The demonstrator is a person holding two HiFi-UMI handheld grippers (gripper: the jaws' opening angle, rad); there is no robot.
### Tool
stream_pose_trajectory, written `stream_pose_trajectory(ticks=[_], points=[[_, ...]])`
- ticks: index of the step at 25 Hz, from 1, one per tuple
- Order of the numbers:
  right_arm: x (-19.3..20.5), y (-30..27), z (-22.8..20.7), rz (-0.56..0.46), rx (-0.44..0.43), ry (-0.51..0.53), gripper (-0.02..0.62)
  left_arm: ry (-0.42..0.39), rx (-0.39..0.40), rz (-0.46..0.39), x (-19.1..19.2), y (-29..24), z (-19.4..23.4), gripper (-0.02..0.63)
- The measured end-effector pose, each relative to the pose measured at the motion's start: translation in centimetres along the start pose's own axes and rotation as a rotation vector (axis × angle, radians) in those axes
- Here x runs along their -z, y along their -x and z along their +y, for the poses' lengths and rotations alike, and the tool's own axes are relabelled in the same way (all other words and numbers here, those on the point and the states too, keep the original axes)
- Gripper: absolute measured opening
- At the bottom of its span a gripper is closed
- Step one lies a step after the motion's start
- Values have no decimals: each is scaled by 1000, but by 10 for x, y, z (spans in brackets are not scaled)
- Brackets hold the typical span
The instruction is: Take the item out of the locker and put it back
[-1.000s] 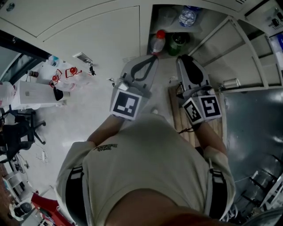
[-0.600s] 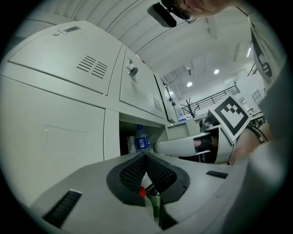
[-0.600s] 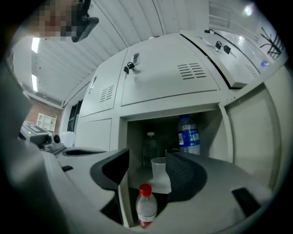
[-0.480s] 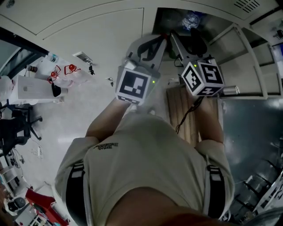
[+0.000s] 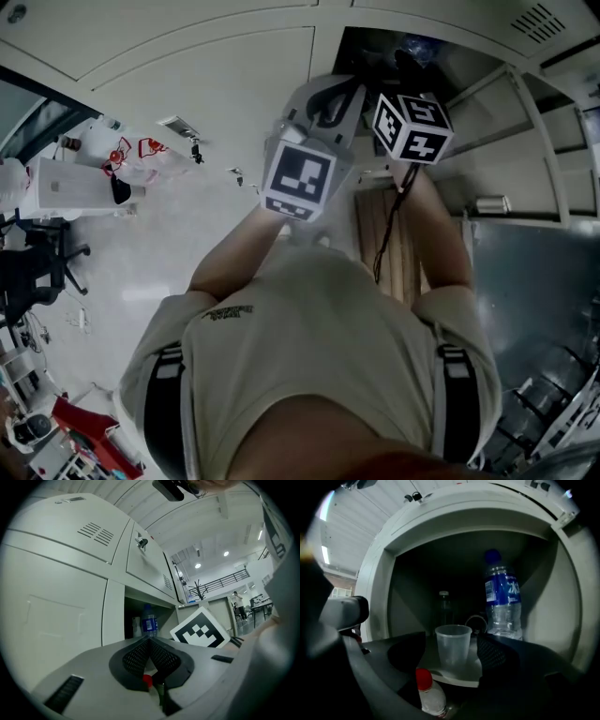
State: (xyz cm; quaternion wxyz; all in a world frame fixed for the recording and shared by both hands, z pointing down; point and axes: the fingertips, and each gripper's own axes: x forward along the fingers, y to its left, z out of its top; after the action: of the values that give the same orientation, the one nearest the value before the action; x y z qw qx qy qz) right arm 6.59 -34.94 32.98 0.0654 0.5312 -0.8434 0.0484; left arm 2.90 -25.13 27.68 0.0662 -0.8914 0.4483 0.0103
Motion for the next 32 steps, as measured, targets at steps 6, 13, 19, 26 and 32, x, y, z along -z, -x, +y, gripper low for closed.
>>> stream_pose_trajectory(ticks=[6,13,19,26,32], points=[[21,-19,-7,61,-1,-30,353,15,2,39,22,-6,3,14],[30,-31,-3,93,-23,-53,303,21,10,57,33,-8,1,14],[30,-34,-2,80,-31,-54,264,10,17,59,34,-7,0,14],[1,-15,-1,0,-38,-65,259,-5,16,54,28,-5,3,14],[-27,25,2,-64,-56,-80,259,23,43,9,0,3,3,14]])
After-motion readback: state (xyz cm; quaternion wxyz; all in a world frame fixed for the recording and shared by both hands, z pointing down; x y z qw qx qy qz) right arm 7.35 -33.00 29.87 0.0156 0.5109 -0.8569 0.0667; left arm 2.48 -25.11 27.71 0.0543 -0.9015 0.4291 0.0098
